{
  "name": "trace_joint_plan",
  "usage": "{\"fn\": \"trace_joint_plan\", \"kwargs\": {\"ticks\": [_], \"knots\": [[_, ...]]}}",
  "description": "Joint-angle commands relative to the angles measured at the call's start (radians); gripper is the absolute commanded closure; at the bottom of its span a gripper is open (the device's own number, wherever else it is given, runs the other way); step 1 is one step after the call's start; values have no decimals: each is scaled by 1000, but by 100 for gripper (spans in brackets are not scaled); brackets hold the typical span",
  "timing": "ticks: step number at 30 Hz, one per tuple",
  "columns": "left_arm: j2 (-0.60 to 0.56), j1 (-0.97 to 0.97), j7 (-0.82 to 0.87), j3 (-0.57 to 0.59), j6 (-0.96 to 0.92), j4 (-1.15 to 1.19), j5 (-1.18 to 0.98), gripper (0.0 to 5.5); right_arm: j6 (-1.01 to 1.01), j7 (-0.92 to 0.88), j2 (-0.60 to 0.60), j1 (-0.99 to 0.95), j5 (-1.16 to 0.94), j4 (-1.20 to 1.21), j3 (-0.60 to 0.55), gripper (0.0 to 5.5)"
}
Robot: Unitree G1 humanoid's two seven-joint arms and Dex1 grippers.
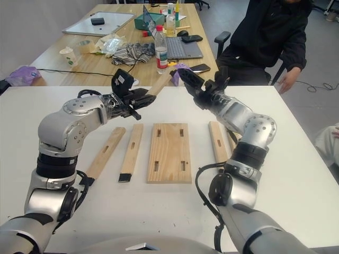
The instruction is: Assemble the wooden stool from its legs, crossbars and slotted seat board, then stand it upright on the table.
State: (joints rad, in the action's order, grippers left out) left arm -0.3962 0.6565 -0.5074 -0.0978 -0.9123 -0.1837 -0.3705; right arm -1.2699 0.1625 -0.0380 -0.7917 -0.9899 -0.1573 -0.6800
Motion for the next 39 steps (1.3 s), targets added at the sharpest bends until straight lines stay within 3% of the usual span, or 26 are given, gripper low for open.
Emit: {"fn": "trace_joint_plan", "kwargs": {"ticks": [1,6,26,33,35,39], "knots": [[-10,-25,-14,-33,22,-36,18,421,-22,-85,24,-16,-69,10,-6,169],[-1,-46,-23,-56,22,-82,13,421,12,-136,10,-2,-82,-16,8,169],[17,-55,-7,-79,48,-75,57,421,73,-181,-3,21,-128,-42,63,503],[15,-60,-11,-88,50,-71,67,422,90,-177,-8,26,-128,-34,81,507],[-2,-70,-37,-112,41,-84,65,367,97,-174,-7,29,-130,-25,88,508],[1,-71,-35,-112,46,-80,73,314,136,-162,-18,40,-97,-2,117,508]]}}
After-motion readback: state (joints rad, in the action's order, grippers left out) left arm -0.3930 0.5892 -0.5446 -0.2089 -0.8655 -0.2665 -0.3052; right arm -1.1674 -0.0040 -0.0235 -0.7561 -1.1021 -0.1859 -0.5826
